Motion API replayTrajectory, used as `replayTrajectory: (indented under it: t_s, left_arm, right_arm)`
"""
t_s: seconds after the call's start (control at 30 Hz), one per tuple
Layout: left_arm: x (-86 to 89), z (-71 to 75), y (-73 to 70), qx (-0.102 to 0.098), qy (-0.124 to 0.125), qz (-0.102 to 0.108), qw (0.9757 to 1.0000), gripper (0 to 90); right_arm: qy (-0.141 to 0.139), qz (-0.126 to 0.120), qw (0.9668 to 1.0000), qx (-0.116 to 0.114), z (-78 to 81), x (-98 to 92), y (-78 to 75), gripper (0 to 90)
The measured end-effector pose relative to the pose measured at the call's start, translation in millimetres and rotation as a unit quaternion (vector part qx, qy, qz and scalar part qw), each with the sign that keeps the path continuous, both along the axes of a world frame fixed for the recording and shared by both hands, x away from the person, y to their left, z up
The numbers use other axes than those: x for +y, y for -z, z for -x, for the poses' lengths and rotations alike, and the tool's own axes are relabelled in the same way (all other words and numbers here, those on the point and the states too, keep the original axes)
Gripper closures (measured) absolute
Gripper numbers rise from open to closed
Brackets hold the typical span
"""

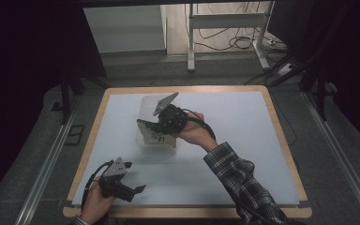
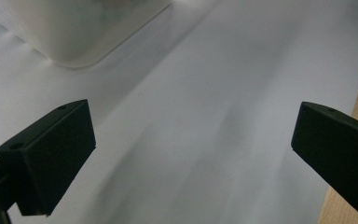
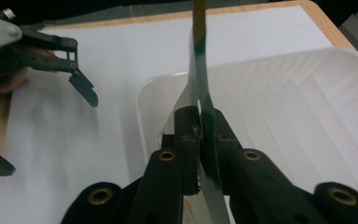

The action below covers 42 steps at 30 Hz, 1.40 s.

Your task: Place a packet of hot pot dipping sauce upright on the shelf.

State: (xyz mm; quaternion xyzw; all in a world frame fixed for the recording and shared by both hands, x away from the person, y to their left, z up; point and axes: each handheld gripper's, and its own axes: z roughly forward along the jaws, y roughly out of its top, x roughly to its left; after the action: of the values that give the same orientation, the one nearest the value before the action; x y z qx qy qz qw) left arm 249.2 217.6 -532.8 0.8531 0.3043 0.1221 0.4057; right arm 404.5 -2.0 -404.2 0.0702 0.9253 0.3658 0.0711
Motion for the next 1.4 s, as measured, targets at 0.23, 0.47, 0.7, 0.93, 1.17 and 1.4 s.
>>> replayTrajectory:
  t_s: [0.23, 0.47, 0.7, 0.93, 1.17, 1.4]
  left_arm:
    - [-0.6, 0.0, 0.3, 0.001, 0.001, -0.002, 1.0, 0.0]
    - [-1.1, 0.1, 0.3, 0.001, 0.001, -0.003, 1.0, 0.0]
    - [-1.3, 0.0, 0.5, 0.002, 0.001, -0.004, 1.0, 0.0]
    - [-1.6, 0.0, 0.7, 0.002, 0.001, -0.005, 1.0, 0.0]
    - [-1.7, -0.1, 0.8, 0.002, 0.002, -0.007, 1.0, 0.0]
    - [-2.1, -0.1, 1.0, 0.004, 0.002, -0.008, 1.0, 0.0]
  right_arm:
    - [0.002, 0.003, 0.9999, -0.01, 2.2, -0.5, 0.3, 75.1]
    - [0.009, -0.001, 0.9999, -0.015, 5.7, -5.3, -1.2, 62.7]
    - [0.015, -0.001, 0.9997, -0.018, 8.3, -12.7, -0.7, 51.7]
    - [0.02, -0.002, 0.9996, -0.02, 11.6, -19.2, -0.3, 44.6]
    - [0.028, -0.004, 0.9995, -0.018, 14.4, -26.7, -0.3, 39.2]
    - [0.032, -0.009, 0.9994, -0.013, 18.1, -33.3, -0.2, 35.9]
